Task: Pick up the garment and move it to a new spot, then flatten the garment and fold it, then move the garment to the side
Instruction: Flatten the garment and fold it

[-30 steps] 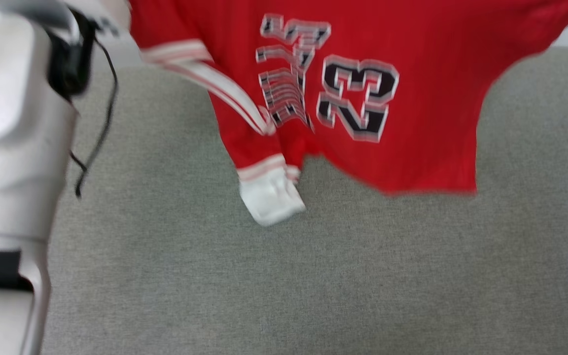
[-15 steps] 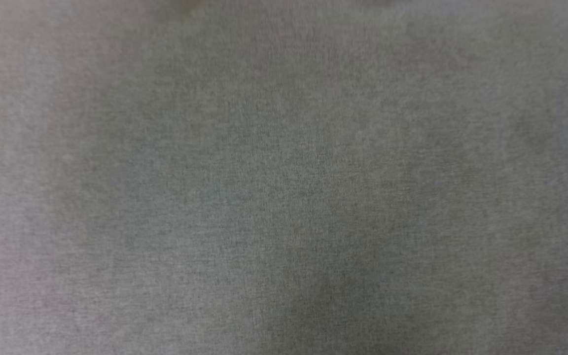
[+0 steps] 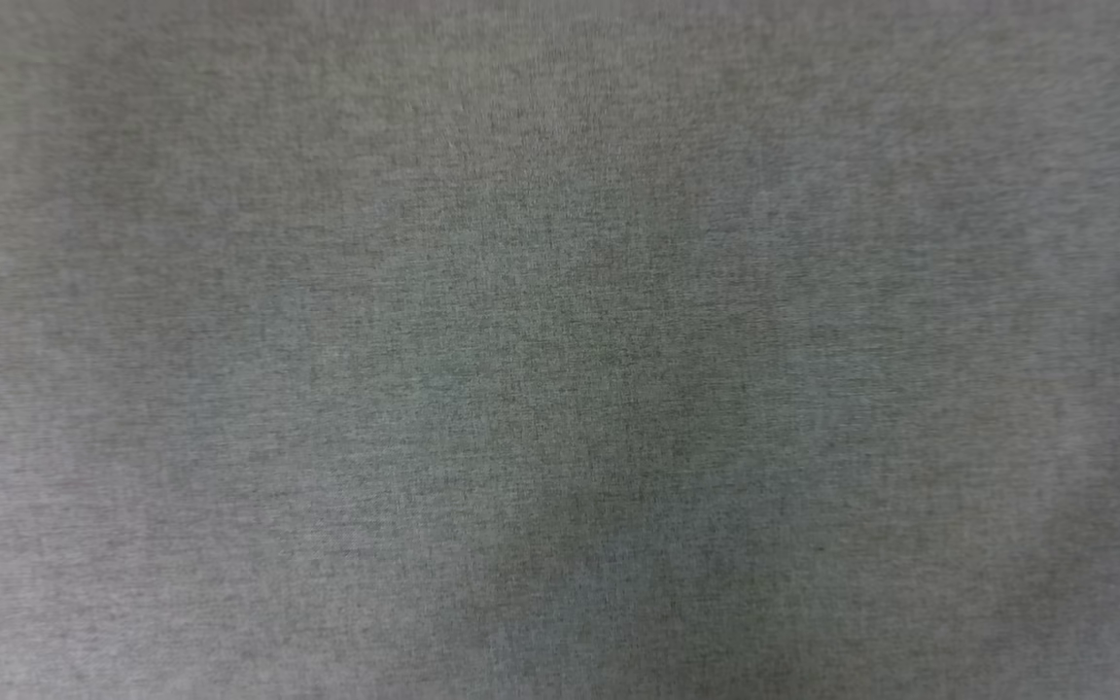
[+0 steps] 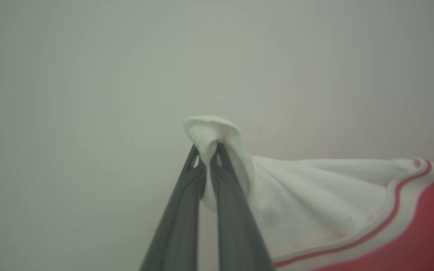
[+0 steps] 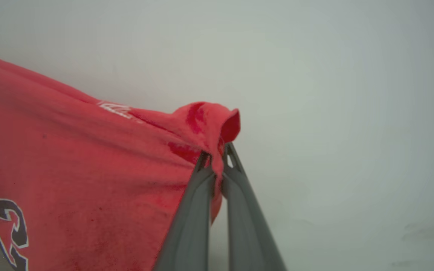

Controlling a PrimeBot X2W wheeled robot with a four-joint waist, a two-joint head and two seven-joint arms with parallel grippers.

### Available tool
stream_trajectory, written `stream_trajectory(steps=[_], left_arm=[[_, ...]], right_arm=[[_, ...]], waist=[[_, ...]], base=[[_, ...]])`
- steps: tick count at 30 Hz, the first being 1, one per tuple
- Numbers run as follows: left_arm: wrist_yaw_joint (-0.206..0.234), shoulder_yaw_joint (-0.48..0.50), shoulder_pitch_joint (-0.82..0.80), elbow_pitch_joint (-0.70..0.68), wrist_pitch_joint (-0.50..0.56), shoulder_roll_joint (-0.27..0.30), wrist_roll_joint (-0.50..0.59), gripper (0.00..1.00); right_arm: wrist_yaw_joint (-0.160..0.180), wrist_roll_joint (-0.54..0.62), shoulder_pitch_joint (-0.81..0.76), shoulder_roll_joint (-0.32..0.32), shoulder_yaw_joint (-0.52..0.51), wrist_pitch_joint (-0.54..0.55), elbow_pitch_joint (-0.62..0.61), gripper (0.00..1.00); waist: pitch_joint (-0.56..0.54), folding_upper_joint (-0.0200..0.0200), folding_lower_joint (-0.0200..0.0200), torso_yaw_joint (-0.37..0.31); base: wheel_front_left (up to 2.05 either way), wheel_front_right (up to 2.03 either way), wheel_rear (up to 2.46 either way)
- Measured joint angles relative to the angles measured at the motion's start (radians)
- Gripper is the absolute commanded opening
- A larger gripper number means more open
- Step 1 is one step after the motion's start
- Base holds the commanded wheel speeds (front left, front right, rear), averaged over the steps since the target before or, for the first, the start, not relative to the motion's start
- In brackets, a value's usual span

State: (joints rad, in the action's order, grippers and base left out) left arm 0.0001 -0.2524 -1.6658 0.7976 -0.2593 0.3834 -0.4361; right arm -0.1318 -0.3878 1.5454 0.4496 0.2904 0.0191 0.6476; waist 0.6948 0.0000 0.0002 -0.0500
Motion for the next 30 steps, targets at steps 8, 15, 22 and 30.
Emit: stream_trajectory(steps=[8, 15, 22, 30], left_arm=[[-0.011, 0.044, 0.12, -0.025, -0.001, -0.015, -0.017, 0.0], [-0.035, 0.117, 0.363, -0.108, -0.001, -0.018, -0.041, 0.0], [-0.031, 0.166, 0.733, -0.256, -0.001, -0.037, -0.026, 0.0], [-0.003, 0.21, 1.179, -0.393, 0.001, -0.045, -0.037, 0.0]], right_arm=[[0.0, -0.067, 0.002, -0.011, 0.082, -0.052, 0.082, 0.0], [0.0, -0.172, -0.165, 0.013, 0.185, -0.081, 0.087, 0.0], [0.0, -0.256, -0.437, 0.076, 0.262, -0.123, 0.016, 0.0], [-0.001, -0.295, -0.779, 0.091, 0.272, -0.144, -0.076, 0.0]], waist=[[0.035, 0.0, 0.0, 0.003], [-0.025, 0.0, -0.0001, 0.005], [-0.139, 0.0, -0.0002, 0.019], [-0.301, 0.0, -0.0003, 0.035]], base=[[0.0, 0.0, 0.0], [0.0, 0.0, 0.0], [0.0, 0.0, 0.0], [0.0, 0.0, 0.0]])
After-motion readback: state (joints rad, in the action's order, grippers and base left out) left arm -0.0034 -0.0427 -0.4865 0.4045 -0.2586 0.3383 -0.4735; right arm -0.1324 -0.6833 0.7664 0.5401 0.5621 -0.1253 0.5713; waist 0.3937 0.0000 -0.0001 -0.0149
